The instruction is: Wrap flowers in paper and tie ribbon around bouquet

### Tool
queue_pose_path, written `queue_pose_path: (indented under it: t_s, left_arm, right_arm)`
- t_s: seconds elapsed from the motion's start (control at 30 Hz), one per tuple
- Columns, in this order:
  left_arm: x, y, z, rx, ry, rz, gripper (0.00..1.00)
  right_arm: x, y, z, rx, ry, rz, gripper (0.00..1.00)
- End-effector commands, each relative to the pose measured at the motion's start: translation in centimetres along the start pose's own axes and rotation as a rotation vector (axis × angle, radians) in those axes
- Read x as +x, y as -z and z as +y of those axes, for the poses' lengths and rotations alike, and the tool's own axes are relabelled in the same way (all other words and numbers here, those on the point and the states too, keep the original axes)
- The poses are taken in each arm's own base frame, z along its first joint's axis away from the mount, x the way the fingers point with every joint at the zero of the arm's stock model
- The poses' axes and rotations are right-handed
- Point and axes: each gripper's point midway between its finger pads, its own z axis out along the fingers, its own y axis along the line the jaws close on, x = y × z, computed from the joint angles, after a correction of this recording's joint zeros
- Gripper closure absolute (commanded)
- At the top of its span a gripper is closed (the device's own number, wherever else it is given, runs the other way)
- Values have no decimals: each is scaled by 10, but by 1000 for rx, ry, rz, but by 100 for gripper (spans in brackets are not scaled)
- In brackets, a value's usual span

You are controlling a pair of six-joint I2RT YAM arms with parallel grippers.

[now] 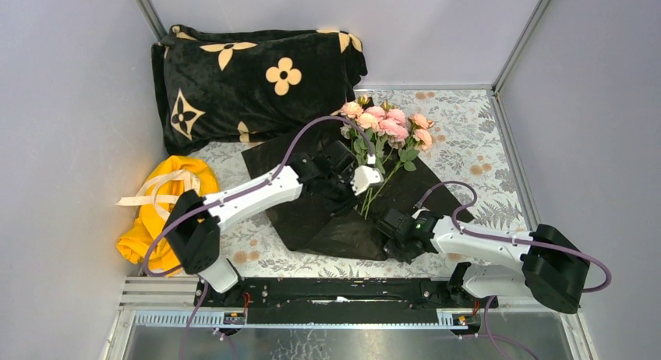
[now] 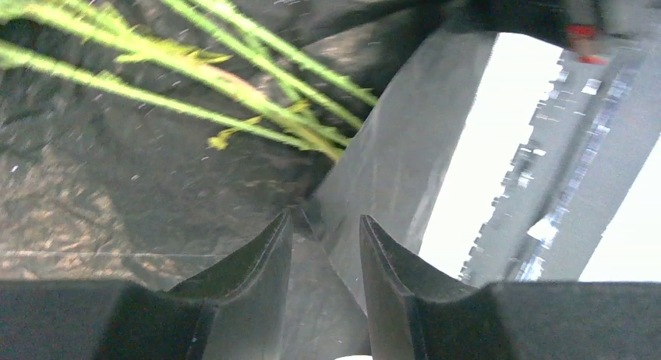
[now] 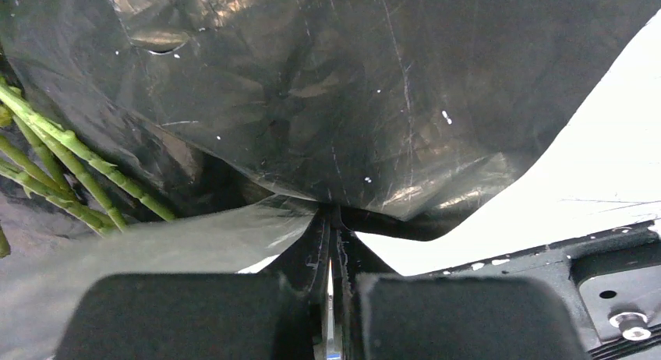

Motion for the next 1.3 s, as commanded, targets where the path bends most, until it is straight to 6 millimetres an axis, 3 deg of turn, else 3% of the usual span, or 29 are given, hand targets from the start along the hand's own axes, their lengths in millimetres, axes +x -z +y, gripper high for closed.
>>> queue_pose_path:
  t_s: [0.0,0.07,0.13,0.3,0.47,0.67,0.87,0.97,1.1,1.27]
  left_arm:
    - [3,16,-59,208,-87,14,56]
    - [-2,7,-67,252,-66,-19,56]
    - [-6,-9,-60,228,-33,-47,56]
    - [-8,-52,-21,90,45,-49,56]
    - [-5,-78,17,30,150,-67,57]
    - [16,-102,19,55,185,-18,58]
    - [25,-112,34,-4,174,-32,58]
    - [30,-118,40,-5,201,-24,59]
    - [40,-124,46,24,254,-10,59]
    - [48,-130,46,50,270,-5,59]
  right_arm:
    - [-22,8,4,0,11,-105,100]
    - [-23,10,6,-10,7,-109,100]
    - [-24,11,7,-9,13,-112,100]
    - [-28,17,9,23,67,-132,100]
    - [-41,28,11,69,158,-194,100]
    - [-53,41,21,103,269,-255,100]
    - [-59,55,34,171,486,-317,100]
    - [-56,62,46,215,652,-347,100]
    - [-52,79,79,259,895,-463,100]
    - [-16,76,129,219,1263,-496,100]
